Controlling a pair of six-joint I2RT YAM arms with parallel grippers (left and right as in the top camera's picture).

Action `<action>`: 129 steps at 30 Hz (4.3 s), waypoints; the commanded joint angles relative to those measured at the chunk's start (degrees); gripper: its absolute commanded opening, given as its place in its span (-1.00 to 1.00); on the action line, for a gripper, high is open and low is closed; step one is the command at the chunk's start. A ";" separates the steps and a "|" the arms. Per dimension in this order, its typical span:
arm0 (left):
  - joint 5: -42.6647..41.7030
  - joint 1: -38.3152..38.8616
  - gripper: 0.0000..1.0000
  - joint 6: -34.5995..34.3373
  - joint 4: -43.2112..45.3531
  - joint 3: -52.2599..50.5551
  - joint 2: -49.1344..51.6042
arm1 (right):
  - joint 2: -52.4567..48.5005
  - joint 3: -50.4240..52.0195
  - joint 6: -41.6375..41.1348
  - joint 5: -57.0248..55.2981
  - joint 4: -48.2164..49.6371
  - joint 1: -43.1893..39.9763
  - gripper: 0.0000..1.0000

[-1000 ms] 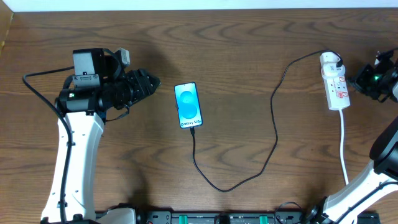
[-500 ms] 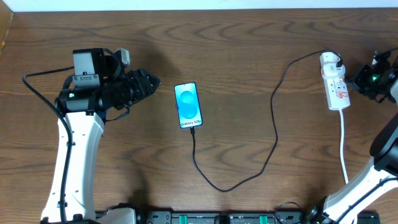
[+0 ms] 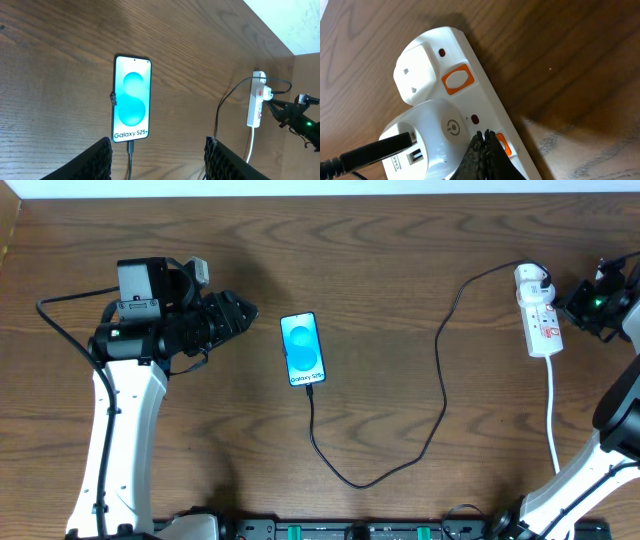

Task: Plug charger to phone and switch on socket
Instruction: 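Position the right gripper tip on the orange switch beside the charger, then press the orange switch down with the right gripper tip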

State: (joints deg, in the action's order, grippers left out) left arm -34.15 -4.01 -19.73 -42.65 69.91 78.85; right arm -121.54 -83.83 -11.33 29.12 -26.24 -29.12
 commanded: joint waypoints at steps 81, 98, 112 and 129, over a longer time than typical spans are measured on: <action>0.28 0.24 0.18 -0.55 -0.81 -0.31 -0.39 | -3.30 0.02 -6.99 4.63 -7.13 11.61 -0.98; 0.28 0.24 0.18 -0.55 -0.81 -0.31 -0.39 | -3.30 0.00 -7.15 4.76 -7.43 11.61 -0.98; 0.28 0.24 0.18 -0.55 -0.81 -0.31 -0.39 | -3.30 0.02 -7.54 5.99 -7.65 11.72 -0.98; 0.28 0.24 0.18 -0.52 -0.87 -0.31 -0.39 | -3.30 0.02 -9.73 4.87 -9.40 13.81 -0.98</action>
State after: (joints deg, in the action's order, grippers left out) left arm -34.15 -4.01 -19.73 -43.29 69.93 78.85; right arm -122.21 -86.98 -19.27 17.12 -32.16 -23.79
